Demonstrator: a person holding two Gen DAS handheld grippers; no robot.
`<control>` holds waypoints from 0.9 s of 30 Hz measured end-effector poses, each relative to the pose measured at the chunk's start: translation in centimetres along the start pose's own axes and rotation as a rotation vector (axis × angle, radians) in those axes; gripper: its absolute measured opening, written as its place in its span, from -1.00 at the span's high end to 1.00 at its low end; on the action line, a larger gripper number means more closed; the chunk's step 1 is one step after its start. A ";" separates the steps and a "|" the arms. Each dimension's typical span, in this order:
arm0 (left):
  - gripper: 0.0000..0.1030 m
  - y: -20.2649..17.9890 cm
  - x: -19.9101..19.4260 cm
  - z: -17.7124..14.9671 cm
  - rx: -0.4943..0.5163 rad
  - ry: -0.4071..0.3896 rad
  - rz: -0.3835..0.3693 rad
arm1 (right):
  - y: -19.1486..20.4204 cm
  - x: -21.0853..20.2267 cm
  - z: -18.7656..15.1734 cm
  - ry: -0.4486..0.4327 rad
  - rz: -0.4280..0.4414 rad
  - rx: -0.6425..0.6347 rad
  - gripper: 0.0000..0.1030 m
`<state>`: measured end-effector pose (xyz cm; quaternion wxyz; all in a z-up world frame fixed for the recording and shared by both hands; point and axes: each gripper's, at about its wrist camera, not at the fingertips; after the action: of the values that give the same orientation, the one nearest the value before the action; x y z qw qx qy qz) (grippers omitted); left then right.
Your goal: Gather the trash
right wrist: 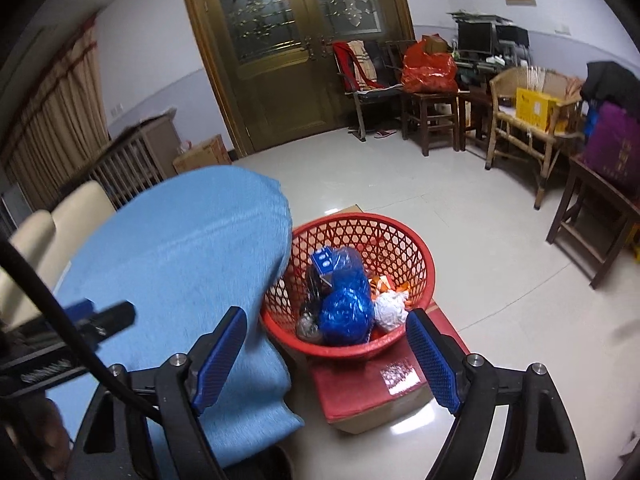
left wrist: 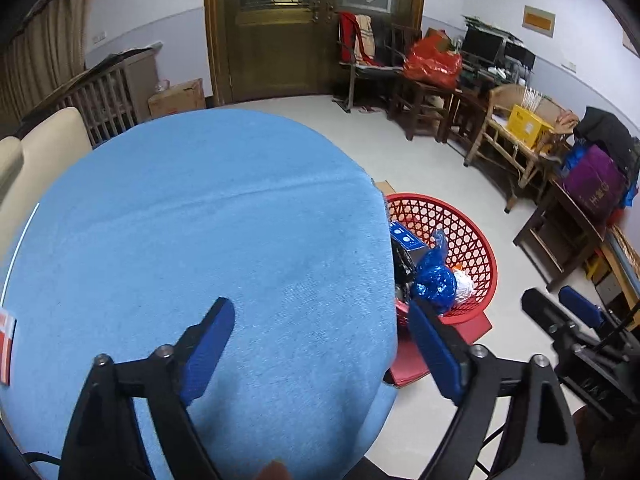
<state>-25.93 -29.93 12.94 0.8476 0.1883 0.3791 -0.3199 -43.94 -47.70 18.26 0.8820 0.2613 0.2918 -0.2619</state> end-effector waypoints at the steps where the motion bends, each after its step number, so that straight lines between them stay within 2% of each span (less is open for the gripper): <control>1: -0.75 0.3 -0.2 -0.2 -0.004 -0.001 -0.005 | 0.2 0.0 -0.1 0.002 -0.002 -0.005 -0.64; 14: -0.75 1.3 -0.6 -1.5 -0.021 0.014 -0.018 | 2.2 -0.2 -0.8 0.008 -0.024 -0.056 -0.64; 27: -0.75 1.2 -0.8 -1.6 -0.005 0.020 -0.022 | 1.8 0.0 -0.5 0.007 -0.025 -0.047 -0.64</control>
<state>-26.37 -27.83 12.59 0.8408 0.1851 0.3904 -0.3262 -42.95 -46.10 18.48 0.8835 0.2380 0.3041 -0.2651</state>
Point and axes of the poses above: each gripper's, at about its wrist camera, not at the fingertips, and x roughly the way its jaws point, y to its left, z to its top, and after that the axes turned 9 degrees about z, right-handed
